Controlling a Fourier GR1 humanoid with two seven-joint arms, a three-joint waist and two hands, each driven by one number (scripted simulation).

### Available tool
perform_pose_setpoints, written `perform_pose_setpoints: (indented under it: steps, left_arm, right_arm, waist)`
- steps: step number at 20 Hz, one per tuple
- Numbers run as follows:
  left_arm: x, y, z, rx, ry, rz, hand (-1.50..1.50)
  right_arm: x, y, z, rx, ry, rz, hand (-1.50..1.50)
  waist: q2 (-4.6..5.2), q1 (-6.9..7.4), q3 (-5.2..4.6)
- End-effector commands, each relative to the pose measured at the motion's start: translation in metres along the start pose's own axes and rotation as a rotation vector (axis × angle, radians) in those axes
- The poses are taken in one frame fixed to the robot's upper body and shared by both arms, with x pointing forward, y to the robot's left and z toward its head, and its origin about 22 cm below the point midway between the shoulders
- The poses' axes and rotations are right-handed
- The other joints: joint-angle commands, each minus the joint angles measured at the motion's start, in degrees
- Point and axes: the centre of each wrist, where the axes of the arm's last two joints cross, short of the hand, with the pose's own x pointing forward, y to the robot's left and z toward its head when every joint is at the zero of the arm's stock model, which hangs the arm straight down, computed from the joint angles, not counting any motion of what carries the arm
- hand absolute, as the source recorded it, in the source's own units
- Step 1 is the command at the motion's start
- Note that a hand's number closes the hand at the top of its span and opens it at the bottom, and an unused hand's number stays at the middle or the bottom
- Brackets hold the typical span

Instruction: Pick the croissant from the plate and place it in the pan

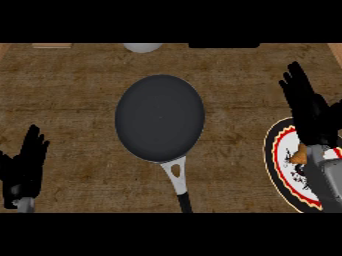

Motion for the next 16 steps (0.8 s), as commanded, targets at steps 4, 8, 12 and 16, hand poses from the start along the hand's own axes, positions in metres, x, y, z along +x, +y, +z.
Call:
perform_pose_setpoints:
  steps: [4, 8, 12, 16]
  left_arm:
    - [0.055, -0.015, -0.008, -0.166, -0.202, -0.026, 0.00]
    - [0.075, -0.038, 0.000, -0.275, -0.253, 0.004, 0.00]
    - [0.085, -0.028, -0.003, -0.279, -0.248, 0.001, 0.00]
    - [0.083, -0.041, 0.000, -0.298, -0.262, -0.008, 0.00]
  right_arm:
    - [0.048, -0.085, -0.002, 0.003, -0.217, 0.080, 1.50]
    - [0.040, -0.168, 0.022, -0.203, -0.095, 0.454, 1.50]
    - [0.000, -0.179, 0.077, -0.164, -0.165, 0.650, -1.50]
    - [0.007, -0.224, 0.119, -0.216, -0.130, 0.793, -1.50]
  waist:
    - [-1.75, -0.32, 0.50]
    - [-1.75, -2.60, 0.50]
    - [-2.14, -2.97, 0.45]
    - [-1.91, -1.86, 0.41]
